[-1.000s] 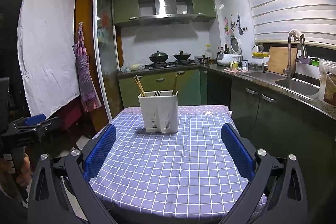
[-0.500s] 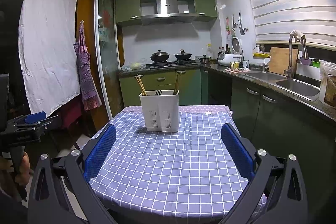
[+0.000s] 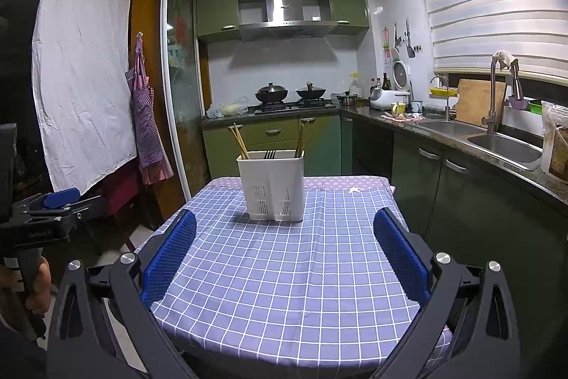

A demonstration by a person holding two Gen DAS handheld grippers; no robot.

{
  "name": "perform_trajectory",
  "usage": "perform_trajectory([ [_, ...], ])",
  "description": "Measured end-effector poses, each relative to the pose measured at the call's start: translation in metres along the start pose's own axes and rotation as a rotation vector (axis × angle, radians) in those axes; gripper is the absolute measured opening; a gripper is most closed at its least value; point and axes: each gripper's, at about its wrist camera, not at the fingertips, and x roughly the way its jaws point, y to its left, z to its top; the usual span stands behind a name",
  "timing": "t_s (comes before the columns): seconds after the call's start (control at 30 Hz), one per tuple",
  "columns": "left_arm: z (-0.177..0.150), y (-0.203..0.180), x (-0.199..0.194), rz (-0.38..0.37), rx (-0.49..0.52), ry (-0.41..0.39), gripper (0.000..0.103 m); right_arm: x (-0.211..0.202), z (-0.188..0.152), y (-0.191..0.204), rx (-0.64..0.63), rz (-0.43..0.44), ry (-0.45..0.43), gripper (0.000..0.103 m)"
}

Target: Organize utensils

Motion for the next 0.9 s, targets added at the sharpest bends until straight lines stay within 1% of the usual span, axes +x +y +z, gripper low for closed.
perform_trajectory([
  [0.9, -0.0016, -0.0040, 0.0010, 0.004, 0.016, 0.006, 0.096, 0.0062, -0.0011, 0.0004, 0.001, 0.013, 0.016, 0.098],
])
